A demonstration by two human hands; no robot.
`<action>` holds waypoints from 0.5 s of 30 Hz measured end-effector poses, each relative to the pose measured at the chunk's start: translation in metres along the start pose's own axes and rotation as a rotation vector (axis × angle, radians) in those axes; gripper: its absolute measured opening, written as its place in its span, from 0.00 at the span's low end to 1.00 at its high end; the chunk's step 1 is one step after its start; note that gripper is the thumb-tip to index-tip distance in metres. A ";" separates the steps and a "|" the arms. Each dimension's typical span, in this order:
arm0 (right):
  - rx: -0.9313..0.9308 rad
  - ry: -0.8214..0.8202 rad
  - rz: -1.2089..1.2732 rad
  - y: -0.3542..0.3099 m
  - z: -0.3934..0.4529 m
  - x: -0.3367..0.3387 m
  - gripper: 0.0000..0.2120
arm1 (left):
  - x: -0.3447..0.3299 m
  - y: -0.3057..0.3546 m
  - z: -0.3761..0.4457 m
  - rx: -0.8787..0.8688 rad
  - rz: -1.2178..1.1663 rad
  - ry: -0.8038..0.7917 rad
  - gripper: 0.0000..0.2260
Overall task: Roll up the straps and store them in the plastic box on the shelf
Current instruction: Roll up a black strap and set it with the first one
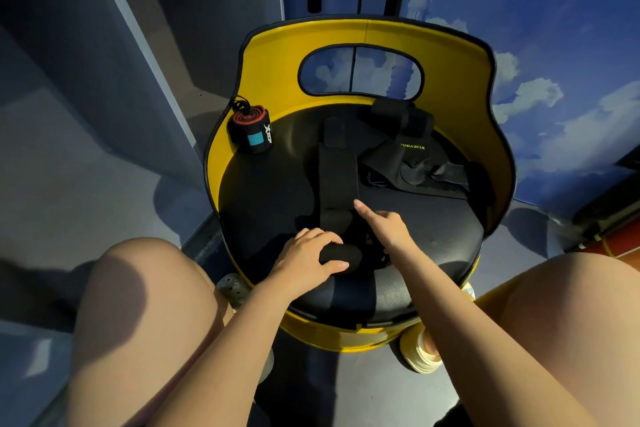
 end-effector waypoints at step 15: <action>0.096 0.263 -0.066 -0.011 0.032 0.000 0.17 | -0.013 -0.016 0.002 0.116 -0.183 -0.070 0.15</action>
Point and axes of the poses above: each hand's wrist, its own z-axis towards the middle knuckle, its own x-axis out of the back of the hand, y = z × x, the point moved 10 cm from there along z, towards the middle knuckle, and after that the axes turned 10 degrees about -x, right-handed, at the moved point
